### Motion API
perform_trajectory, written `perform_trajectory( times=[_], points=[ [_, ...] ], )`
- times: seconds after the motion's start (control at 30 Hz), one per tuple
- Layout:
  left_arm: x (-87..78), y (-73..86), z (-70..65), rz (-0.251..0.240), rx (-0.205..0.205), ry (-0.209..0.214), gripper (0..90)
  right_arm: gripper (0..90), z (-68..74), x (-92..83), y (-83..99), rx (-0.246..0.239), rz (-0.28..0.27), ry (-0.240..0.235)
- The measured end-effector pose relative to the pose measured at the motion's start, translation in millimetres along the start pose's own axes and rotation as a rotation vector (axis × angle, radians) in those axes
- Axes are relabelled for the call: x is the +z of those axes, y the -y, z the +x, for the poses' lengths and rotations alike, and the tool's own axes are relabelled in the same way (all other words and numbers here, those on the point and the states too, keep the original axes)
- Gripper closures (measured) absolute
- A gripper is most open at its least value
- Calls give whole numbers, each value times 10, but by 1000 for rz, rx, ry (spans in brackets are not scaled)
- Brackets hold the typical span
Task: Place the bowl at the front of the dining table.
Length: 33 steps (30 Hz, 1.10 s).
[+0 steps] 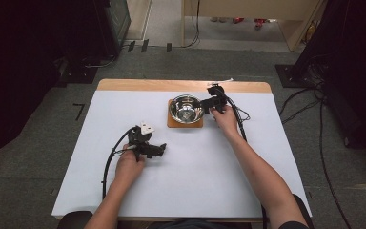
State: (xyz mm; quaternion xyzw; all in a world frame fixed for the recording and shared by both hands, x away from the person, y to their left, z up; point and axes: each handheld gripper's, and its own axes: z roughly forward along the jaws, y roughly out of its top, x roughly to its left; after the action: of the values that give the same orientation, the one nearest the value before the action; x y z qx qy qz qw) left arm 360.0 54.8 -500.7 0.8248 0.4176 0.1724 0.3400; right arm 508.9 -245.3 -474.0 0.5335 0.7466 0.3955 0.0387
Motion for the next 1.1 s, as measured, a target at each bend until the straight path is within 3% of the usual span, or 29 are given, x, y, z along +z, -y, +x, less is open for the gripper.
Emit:
perform_trajectory(
  times=[0.2,0.33,0.73,0.97,1.1],
  points=[
    [0,0,0,0,0,0,5,262,-18,-79,-18,15,-19,19],
    [0,0,0,1,0,0,5,261,-33,-126,-1,52,-5,-19],
    [0,0,0,0,0,0,5,258,-10,-204,7,24,40,-23],
    [0,0,1,0,1,0,5,258,29,-253,17,1,38,-23],
    [0,0,1,0,0,0,5,271,29,-274,35,6,44,-45]
  ],
)
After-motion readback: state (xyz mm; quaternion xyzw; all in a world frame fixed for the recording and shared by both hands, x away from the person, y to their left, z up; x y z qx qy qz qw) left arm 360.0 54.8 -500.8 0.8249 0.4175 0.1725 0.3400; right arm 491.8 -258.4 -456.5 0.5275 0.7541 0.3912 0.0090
